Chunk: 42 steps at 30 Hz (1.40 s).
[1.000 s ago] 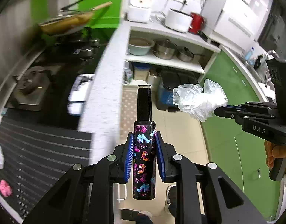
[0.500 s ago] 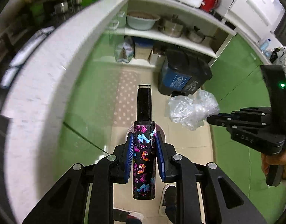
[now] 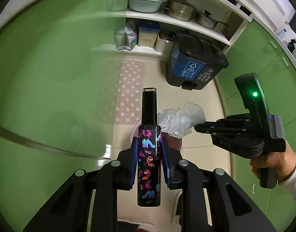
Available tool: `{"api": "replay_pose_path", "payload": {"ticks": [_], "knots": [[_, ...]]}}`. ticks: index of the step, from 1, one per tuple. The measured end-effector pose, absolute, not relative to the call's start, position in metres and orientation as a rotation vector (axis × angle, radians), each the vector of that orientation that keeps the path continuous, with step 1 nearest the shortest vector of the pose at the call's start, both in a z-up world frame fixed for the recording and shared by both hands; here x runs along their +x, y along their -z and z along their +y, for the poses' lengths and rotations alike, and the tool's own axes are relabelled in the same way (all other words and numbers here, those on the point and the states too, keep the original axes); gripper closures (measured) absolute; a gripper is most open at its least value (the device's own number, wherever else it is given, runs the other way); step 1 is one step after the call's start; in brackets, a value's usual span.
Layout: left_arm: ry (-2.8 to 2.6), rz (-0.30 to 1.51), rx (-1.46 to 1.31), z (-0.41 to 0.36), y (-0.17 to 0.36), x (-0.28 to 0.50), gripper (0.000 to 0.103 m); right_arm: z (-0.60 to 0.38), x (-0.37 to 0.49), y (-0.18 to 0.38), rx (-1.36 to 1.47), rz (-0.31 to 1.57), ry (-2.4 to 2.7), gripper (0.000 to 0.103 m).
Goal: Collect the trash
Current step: 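Carry the tube and bag to the pink wastebasket and open both grippers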
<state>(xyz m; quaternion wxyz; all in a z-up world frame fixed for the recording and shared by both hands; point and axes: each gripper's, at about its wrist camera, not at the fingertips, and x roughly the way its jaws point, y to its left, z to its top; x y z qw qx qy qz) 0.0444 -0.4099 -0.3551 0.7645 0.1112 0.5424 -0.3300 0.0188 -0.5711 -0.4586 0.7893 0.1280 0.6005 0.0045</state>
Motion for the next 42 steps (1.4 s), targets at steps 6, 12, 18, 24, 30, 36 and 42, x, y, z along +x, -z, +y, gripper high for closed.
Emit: {"api": "replay_pose_path", "payload": {"ticks": [6,12,18,24,30,36,42], "knots": [[0.729,1.181,0.254,-0.417,0.368,0.049,0.08,-0.574,0.023,0.475,0.265,1.32,0.003,0.07],[0.738,1.187,0.263,-0.422,0.371,0.047,0.08,-0.579,0.017,0.473,0.279,1.302,0.017,0.015],[0.754,1.198,0.281,-0.433,0.377,0.046,0.08,-0.591,0.009,0.46,0.294,1.284,0.064,0.007],[0.784,1.232,0.296,-0.453,0.393,0.045,0.08,-0.61,-0.01,0.433,0.284,1.26,0.13,0.006],[0.807,1.255,0.3,-0.475,0.406,0.05,0.08,-0.634,-0.03,0.417,0.321,1.23,0.168,0.006],[0.798,1.202,0.279,-0.484,0.405,0.053,0.005,-0.65,-0.038,0.415,0.347,1.219,0.189,0.006],[0.757,1.224,0.305,-0.491,0.409,0.057,0.005,-0.651,-0.038,0.415,0.35,1.217,0.182,0.006]]}}
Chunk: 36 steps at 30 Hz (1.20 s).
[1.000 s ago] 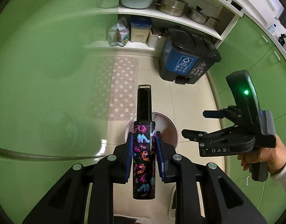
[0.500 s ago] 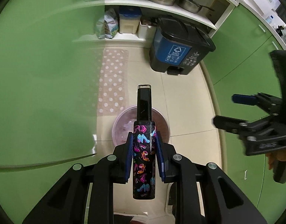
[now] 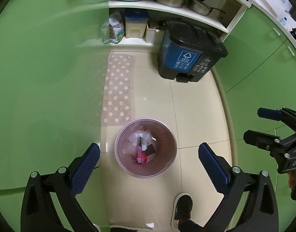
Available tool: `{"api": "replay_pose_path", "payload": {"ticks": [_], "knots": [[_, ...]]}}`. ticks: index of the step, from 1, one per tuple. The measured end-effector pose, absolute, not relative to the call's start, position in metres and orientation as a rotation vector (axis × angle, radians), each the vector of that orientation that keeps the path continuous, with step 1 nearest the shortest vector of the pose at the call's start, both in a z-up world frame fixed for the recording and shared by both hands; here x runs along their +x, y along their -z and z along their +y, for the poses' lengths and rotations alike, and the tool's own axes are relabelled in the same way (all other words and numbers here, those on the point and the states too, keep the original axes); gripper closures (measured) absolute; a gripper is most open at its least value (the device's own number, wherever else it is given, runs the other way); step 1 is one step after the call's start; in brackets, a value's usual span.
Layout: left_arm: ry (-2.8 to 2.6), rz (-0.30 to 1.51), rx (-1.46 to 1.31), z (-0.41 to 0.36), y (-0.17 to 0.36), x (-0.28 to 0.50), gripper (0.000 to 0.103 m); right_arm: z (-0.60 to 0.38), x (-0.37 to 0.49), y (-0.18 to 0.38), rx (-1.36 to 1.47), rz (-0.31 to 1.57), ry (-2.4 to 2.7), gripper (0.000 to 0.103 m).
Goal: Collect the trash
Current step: 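Carry the tube and bag to the pink wastebasket and open both grippers, then swing both tools back toward the mat with the pink tissue and box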
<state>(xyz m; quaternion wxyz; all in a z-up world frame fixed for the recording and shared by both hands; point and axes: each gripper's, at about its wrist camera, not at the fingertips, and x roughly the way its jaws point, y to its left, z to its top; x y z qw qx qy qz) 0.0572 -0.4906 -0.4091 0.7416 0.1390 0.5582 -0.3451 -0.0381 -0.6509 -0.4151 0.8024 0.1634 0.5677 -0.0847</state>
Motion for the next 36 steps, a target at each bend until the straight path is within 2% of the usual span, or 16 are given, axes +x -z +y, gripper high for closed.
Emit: {"api": "replay_pose_path", "payload": {"ticks": [7,13,26,29,36], "knots": [[0.742,1.239,0.31,-0.486,0.4,0.054,0.005,-0.645,-0.041,0.407,0.345,1.218,0.174,0.005],[0.755,1.233,0.303,-0.478,0.361,0.041,0.005,-0.633,-0.048,0.373,0.343,1.218,0.175,0.005],[0.676,1.185,0.231,-0.408,0.208,-0.002,0.005,-0.571,-0.087,0.207,0.232,1.18,0.116,0.003],[0.622,1.143,0.203,-0.373,0.166,-0.007,0.005,-0.545,-0.088,0.173,0.194,1.152,0.067,0.003],[0.458,1.073,0.135,-0.275,0.107,-0.009,0.005,-0.466,-0.067,0.11,0.119,1.088,-0.098,0.003]]}}
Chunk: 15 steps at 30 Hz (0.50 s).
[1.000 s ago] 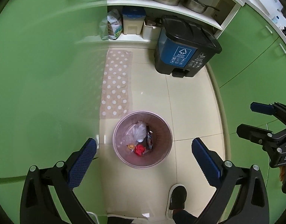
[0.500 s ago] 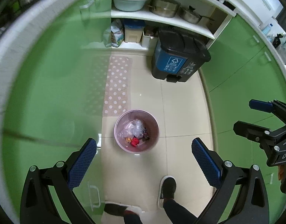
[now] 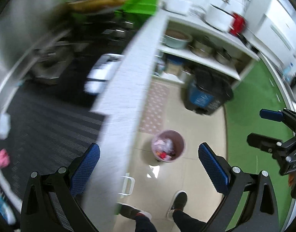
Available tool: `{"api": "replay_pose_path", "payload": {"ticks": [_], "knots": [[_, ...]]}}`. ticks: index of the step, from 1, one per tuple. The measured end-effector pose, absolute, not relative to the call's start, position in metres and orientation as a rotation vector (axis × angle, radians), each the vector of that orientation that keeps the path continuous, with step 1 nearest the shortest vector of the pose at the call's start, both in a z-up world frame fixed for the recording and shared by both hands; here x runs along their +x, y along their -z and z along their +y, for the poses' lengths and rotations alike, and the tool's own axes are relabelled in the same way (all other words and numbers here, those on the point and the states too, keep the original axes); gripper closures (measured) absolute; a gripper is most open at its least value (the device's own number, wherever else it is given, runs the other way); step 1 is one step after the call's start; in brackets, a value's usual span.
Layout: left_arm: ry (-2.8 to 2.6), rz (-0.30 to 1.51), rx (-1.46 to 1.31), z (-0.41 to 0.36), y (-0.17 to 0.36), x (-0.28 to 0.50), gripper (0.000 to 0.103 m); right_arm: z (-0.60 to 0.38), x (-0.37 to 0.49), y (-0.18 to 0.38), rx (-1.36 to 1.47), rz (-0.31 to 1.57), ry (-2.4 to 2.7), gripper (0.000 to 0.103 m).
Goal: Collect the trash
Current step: 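Swing both tools back toward the mat with the pink tissue and box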
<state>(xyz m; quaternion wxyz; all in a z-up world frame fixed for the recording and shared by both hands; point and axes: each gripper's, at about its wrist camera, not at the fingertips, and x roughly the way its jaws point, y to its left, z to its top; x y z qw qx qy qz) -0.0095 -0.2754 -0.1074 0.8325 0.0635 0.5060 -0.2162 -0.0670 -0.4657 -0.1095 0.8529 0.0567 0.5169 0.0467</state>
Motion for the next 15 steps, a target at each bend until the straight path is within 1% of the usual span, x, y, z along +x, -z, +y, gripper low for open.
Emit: {"api": "replay_pose_path", "payload": {"ticks": [3,9,15], "knots": [[0.37,1.054,0.09,-0.225,0.092,-0.01,0.005,-0.421,-0.051,0.091,0.079,1.055,-0.18,0.003],[0.191,1.007,0.023,-0.125,0.066,-0.011,0.005,-0.334,-0.019,0.071,0.012,1.018,-0.321,0.003],[0.081,0.998,-0.002,-0.053,0.06,-0.004,0.005,-0.253,0.013,0.068,-0.057,1.011,-0.421,0.003]]}}
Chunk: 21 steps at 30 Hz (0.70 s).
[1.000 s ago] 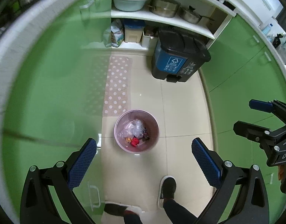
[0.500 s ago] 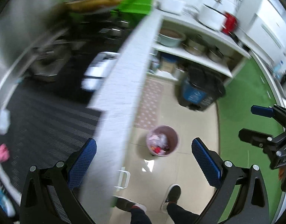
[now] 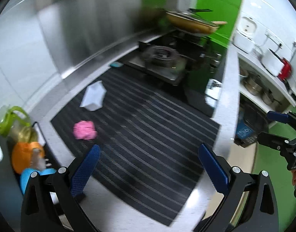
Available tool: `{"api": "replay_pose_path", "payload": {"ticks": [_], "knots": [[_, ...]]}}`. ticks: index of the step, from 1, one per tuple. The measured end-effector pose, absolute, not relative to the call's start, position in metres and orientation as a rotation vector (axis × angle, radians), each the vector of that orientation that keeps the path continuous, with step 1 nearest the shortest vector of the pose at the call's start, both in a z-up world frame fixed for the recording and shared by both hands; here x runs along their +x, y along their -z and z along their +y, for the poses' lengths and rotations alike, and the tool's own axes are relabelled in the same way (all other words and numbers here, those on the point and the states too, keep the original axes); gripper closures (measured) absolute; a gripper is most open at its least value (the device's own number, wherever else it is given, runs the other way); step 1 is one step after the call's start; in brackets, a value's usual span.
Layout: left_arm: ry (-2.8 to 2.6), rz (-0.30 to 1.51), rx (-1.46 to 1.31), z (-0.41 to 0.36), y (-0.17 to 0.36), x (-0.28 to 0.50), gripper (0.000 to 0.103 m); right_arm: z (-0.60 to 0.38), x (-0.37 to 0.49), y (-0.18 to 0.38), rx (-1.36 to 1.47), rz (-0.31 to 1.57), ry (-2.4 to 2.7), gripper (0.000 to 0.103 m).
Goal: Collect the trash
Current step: 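Swing both tools back toward the mat with the pink tissue and box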
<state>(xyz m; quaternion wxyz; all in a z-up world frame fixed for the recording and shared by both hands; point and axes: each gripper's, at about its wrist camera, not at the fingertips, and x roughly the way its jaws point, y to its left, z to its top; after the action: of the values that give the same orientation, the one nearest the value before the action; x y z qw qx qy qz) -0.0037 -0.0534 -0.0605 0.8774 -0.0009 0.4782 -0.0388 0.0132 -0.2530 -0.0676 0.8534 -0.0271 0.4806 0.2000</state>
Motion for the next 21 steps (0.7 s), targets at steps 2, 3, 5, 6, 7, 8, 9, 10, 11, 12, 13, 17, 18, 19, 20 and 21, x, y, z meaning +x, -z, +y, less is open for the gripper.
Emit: {"api": "replay_pose_path", "payload": {"ticks": [2,3,5,6,7,8,9,10,11,12,13,17,18,19,20,21], "knots": [[0.06,1.001,-0.014,-0.041,0.063,0.0,0.005,-0.231,0.025,0.068,-0.073,1.013,-0.446,0.003],[0.047,1.002,-0.026,-0.032,0.064,0.003,0.005,-0.222,0.029,0.069,-0.081,1.016,-0.456,0.003],[0.03,0.999,-0.044,-0.02,0.066,0.008,0.005,-0.205,0.04,0.071,-0.104,1.02,-0.477,0.003],[0.013,0.999,-0.056,-0.014,0.068,0.012,0.005,-0.198,0.045,0.071,-0.113,1.022,-0.489,0.003],[0.005,0.998,-0.063,-0.01,0.068,0.012,0.005,-0.191,0.05,0.071,-0.123,1.024,-0.5,0.003],[-0.013,0.999,-0.078,-0.004,0.069,0.016,0.005,-0.183,0.058,0.072,-0.139,1.024,-0.513,0.003],[-0.026,1.001,-0.085,0.0,0.07,0.018,0.005,-0.178,0.063,0.072,-0.149,1.024,-0.524,0.003],[-0.041,1.003,-0.092,0.004,0.072,0.022,0.005,-0.172,0.069,0.072,-0.157,1.024,-0.535,0.003],[-0.059,1.005,-0.1,0.008,0.073,0.024,0.005,-0.166,0.077,0.072,-0.166,1.026,-0.55,0.003],[-0.076,1.007,-0.11,0.012,0.075,0.027,0.005,-0.162,0.083,0.073,-0.173,1.026,-0.563,0.003],[-0.092,1.009,-0.12,0.016,0.077,0.029,0.005,-0.158,0.088,0.074,-0.179,1.027,-0.577,0.003],[-0.178,1.029,-0.17,0.035,0.09,0.044,0.005,-0.139,0.116,0.085,-0.234,1.05,-0.665,0.003],[-0.196,1.036,-0.186,0.039,0.095,0.047,0.005,-0.136,0.12,0.087,-0.246,1.055,-0.678,0.003],[-0.211,1.043,-0.197,0.043,0.099,0.051,0.005,-0.132,0.125,0.089,-0.258,1.059,-0.694,0.003],[-0.224,1.048,-0.2,0.045,0.102,0.053,0.005,-0.127,0.133,0.091,-0.271,1.065,-0.716,0.003],[-0.242,1.059,-0.209,0.049,0.109,0.059,0.005,-0.123,0.138,0.093,-0.284,1.071,-0.732,0.003]]}}
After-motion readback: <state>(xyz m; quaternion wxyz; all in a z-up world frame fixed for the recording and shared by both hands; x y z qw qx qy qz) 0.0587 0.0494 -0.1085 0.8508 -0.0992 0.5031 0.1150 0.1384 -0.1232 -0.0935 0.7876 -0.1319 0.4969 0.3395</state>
